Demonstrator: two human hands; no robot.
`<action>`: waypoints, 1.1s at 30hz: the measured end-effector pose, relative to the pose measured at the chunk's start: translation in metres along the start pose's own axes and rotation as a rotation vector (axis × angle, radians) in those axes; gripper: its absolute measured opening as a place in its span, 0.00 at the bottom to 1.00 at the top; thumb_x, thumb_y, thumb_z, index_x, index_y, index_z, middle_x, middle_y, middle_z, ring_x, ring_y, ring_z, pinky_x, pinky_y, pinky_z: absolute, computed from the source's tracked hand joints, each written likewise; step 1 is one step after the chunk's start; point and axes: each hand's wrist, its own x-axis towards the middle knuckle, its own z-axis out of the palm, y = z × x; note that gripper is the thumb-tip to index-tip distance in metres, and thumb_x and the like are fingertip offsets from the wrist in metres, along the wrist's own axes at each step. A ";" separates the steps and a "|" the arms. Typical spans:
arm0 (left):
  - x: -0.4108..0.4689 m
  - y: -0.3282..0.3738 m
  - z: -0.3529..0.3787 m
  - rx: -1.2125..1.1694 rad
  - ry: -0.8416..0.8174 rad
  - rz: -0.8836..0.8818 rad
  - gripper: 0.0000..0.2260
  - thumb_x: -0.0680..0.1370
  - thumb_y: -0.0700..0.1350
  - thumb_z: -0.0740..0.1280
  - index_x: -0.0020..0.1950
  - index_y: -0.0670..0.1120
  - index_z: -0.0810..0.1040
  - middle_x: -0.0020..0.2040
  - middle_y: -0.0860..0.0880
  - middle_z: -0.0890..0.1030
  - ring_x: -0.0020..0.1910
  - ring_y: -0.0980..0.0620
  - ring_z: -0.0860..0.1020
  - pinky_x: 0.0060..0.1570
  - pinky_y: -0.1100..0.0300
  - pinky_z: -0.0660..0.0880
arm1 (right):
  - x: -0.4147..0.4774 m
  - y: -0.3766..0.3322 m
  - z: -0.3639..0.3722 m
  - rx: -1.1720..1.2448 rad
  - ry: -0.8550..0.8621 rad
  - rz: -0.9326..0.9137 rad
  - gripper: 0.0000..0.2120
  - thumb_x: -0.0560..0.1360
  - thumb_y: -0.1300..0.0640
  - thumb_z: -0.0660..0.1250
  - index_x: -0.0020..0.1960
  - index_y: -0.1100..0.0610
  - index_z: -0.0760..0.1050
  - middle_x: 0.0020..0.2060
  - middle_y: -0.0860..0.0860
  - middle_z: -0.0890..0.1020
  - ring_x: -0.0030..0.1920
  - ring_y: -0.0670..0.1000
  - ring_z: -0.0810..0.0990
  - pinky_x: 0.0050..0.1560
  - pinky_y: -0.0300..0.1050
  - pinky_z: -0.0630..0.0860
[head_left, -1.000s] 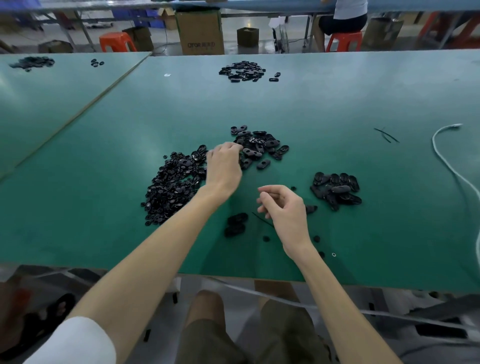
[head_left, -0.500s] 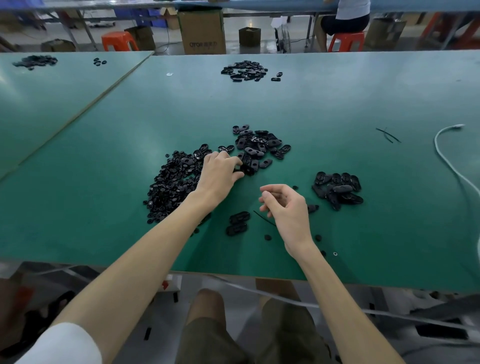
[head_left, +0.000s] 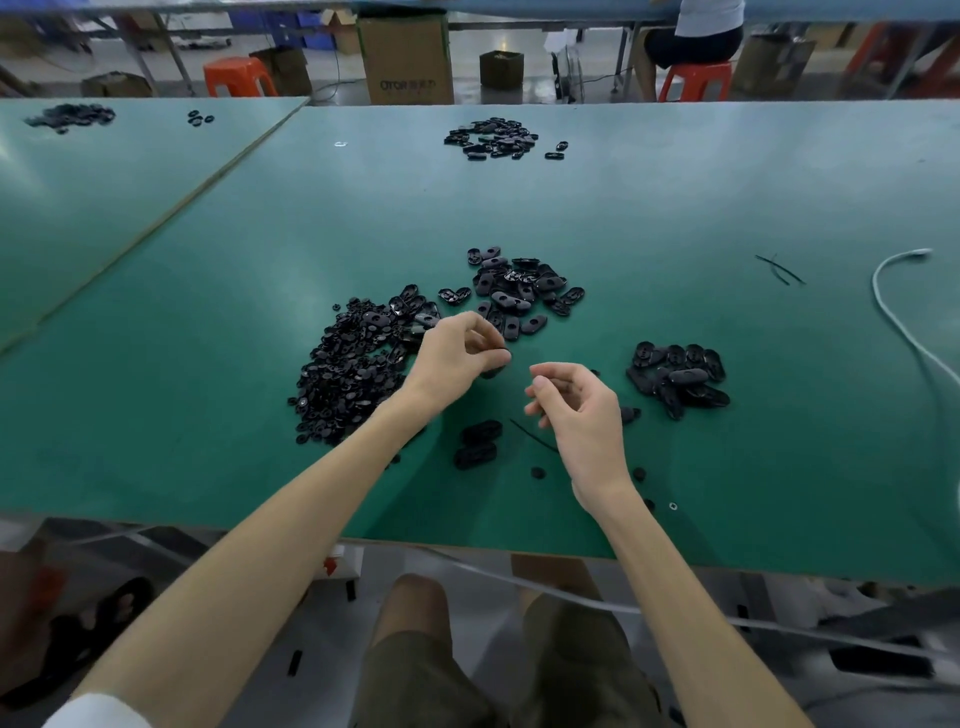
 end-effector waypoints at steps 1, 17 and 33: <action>-0.004 0.004 0.000 -0.088 -0.029 -0.007 0.06 0.76 0.40 0.76 0.50 0.43 0.82 0.44 0.48 0.86 0.41 0.54 0.82 0.44 0.60 0.78 | 0.000 0.000 0.000 0.015 0.017 -0.003 0.05 0.82 0.61 0.68 0.55 0.55 0.81 0.42 0.48 0.86 0.40 0.45 0.84 0.40 0.38 0.78; -0.034 -0.007 -0.043 0.472 0.075 0.040 0.08 0.80 0.39 0.70 0.55 0.50 0.83 0.52 0.52 0.80 0.47 0.54 0.78 0.50 0.57 0.77 | 0.000 0.002 -0.002 0.034 0.016 0.000 0.01 0.82 0.61 0.70 0.52 0.57 0.79 0.36 0.46 0.85 0.37 0.46 0.83 0.38 0.37 0.78; -0.037 -0.015 -0.055 0.586 0.112 -0.033 0.05 0.81 0.39 0.69 0.54 0.45 0.84 0.50 0.48 0.82 0.50 0.47 0.80 0.52 0.53 0.75 | 0.000 0.000 -0.001 -0.004 0.010 0.001 0.01 0.82 0.61 0.70 0.52 0.56 0.80 0.35 0.45 0.85 0.36 0.44 0.83 0.37 0.37 0.78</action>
